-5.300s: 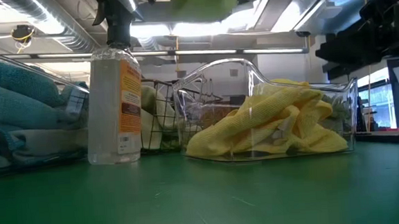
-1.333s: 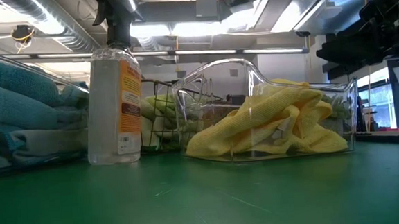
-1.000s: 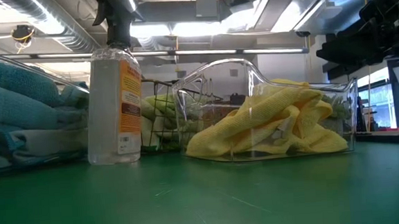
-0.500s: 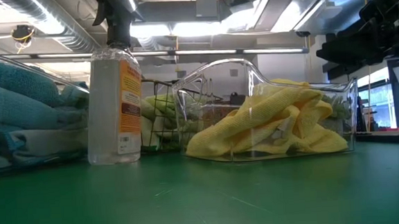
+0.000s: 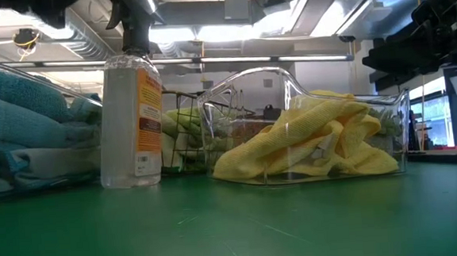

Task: Sort microfiber towel by color & place in baskets
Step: Return to Home Position

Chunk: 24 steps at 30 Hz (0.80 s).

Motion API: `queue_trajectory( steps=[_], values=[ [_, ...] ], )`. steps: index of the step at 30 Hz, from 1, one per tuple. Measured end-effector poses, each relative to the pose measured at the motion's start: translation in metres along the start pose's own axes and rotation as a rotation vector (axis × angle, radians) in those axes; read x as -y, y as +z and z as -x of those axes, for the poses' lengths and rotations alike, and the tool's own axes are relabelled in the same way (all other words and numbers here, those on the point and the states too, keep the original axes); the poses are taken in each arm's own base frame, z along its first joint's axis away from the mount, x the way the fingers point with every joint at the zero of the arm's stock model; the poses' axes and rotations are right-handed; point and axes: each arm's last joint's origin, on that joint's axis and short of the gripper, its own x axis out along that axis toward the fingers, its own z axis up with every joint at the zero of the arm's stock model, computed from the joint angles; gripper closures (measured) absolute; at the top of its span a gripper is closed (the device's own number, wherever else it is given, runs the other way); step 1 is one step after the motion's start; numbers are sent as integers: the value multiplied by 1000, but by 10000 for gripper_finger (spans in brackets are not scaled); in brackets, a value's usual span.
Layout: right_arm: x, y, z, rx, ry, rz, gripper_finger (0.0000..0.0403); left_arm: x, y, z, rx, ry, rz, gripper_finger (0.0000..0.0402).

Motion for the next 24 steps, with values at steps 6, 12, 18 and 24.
queue_trajectory(
  steps=[6,12,18,24],
  values=[
    [0,0,0,0,0,0,255,2,-26,-3,54,16,10,248],
    [0,0,0,0,0,0,255,3,-37,-8,101,52,-4,248],
    [0,0,0,0,0,0,255,5,-51,-13,207,78,-115,248],
    [0,0,0,0,0,24,255,2,-71,-18,188,138,-108,248]
  ],
)
